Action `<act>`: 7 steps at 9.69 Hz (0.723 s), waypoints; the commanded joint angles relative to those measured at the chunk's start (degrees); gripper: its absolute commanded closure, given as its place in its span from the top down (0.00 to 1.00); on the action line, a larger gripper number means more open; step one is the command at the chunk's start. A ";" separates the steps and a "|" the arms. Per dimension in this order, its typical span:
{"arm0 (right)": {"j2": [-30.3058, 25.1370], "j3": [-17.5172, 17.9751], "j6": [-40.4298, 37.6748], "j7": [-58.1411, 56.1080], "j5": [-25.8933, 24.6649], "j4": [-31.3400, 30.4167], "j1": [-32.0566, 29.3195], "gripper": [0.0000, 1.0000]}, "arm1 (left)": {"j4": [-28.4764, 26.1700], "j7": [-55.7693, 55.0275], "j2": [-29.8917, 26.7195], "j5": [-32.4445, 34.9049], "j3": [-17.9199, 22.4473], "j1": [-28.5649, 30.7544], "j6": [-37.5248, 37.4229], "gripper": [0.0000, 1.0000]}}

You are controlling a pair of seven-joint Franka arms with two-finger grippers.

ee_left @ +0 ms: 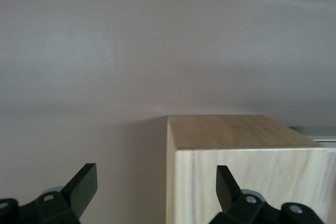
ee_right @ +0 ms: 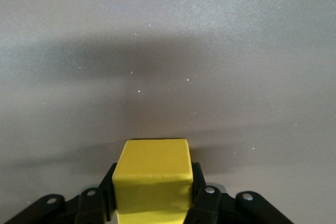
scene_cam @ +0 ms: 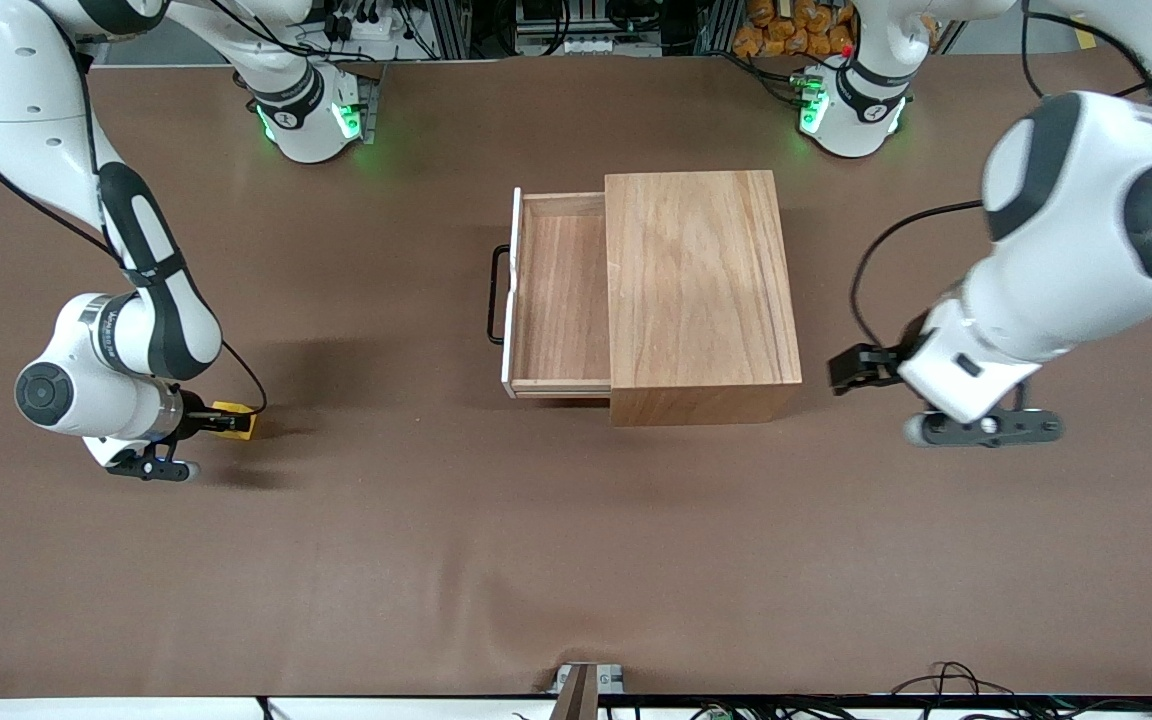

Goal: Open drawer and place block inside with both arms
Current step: 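Grasp the yellow cube with the right gripper while the left gripper withdraws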

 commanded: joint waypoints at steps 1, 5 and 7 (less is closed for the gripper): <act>-0.81 0.33 -0.42 -0.32 0.43 0.33 -0.05 0.00 | -1.71 9.49 -3.21 -0.12 -1.95 6.16 -2.54 1.00; -8.62 0.59 -12.86 -2.96 0.34 3.58 0.39 0.00 | -3.03 15.59 -8.38 0.67 3.66 7.68 -10.18 1.00; -13.19 0.85 -19.46 -2.78 0.43 5.34 2.93 0.00 | -9.06 15.79 -14.60 0.58 5.78 7.95 -10.37 1.00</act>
